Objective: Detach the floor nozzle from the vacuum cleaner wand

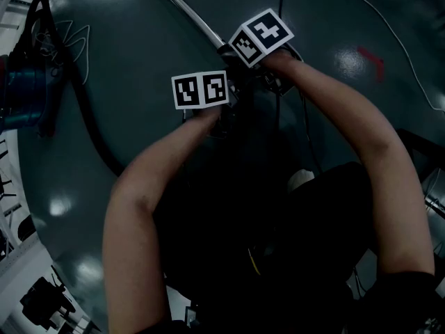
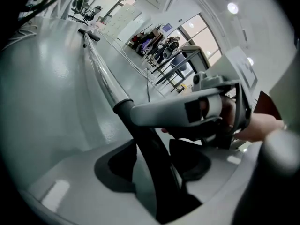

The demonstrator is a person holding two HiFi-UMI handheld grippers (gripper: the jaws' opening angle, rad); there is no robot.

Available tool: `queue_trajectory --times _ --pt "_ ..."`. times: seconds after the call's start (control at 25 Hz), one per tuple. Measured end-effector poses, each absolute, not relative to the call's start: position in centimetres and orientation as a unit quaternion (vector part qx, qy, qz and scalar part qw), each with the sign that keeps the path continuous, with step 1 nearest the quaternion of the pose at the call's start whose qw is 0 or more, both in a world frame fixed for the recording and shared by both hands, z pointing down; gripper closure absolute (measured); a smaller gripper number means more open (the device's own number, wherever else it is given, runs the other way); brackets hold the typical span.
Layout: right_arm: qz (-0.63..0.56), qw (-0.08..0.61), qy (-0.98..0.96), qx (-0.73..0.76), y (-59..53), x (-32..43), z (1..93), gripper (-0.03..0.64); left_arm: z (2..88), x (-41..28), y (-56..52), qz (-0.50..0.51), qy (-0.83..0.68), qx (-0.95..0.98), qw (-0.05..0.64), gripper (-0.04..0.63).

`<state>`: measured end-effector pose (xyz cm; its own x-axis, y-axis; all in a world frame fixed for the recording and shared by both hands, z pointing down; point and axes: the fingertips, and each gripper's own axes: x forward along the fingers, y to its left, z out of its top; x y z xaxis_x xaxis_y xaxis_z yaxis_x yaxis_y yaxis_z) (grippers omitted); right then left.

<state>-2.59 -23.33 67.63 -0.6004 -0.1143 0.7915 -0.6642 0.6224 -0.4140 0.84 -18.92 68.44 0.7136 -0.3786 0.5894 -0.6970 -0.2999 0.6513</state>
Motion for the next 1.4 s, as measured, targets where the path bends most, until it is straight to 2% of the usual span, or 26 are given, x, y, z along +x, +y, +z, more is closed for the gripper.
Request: queue_trajectory --times 0.28,0.56,0.72,1.0,1.16,1.4 --pt "0.318 0.371 -0.841 0.233 -24.3 -5.2 66.6 0.465 68.7 -0.6 -17.0 0.191 -0.355 0.771 0.493 0.388" --pt "0.398 0.347 -0.82 0.22 -25.8 -7.5 68.2 0.413 68.1 -1.7 -14.7 0.203 -0.34 0.777 0.489 0.387" --pt "0.421 0.36 -0.812 0.185 -25.2 -9.0 68.9 0.379 68.2 -2.7 -13.3 0.22 -0.331 0.781 0.481 0.384" --pt "0.454 0.381 -0.789 0.16 -22.6 -11.1 70.0 0.381 67.9 -4.0 -12.3 0.221 -0.332 0.789 0.468 0.382" --pt "0.471 0.38 -0.779 0.164 -22.3 -11.1 70.0 0.419 67.6 -3.9 -12.3 0.207 -0.329 0.796 0.464 0.374" --pt "0.476 0.374 -0.777 0.171 -22.5 -10.7 69.5 0.422 67.1 -3.7 -12.7 0.179 -0.321 0.805 0.465 0.362"
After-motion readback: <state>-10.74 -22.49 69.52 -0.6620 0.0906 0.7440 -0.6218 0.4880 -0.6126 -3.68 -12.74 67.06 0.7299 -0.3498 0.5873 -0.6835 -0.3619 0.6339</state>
